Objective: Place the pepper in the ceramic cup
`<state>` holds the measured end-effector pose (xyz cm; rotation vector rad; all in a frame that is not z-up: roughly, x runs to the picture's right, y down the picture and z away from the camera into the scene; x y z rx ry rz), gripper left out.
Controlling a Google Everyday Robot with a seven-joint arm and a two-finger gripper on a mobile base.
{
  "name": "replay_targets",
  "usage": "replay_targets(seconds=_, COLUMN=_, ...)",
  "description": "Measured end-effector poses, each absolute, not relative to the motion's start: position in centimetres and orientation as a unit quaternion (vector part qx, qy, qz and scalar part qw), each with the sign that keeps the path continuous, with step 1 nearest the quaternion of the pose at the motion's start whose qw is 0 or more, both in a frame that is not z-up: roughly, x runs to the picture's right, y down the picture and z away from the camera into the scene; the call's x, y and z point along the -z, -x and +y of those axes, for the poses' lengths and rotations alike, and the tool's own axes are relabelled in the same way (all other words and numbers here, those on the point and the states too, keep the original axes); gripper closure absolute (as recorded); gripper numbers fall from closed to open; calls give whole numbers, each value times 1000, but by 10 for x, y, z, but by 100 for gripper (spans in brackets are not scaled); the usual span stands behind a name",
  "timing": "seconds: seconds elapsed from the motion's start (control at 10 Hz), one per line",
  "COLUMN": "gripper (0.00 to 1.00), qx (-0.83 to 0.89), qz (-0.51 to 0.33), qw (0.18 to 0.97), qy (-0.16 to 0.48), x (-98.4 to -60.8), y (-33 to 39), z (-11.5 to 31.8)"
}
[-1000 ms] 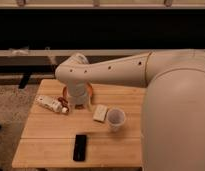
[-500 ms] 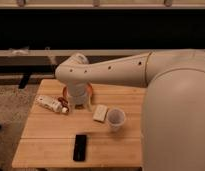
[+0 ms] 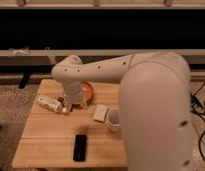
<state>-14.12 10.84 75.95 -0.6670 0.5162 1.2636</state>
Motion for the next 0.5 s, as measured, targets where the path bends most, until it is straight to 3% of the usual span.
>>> replay_targets(seconds=0.5, gripper=35, qx=-513, qz=229, qw=746, qy=357, x=-831, y=164, z=117)
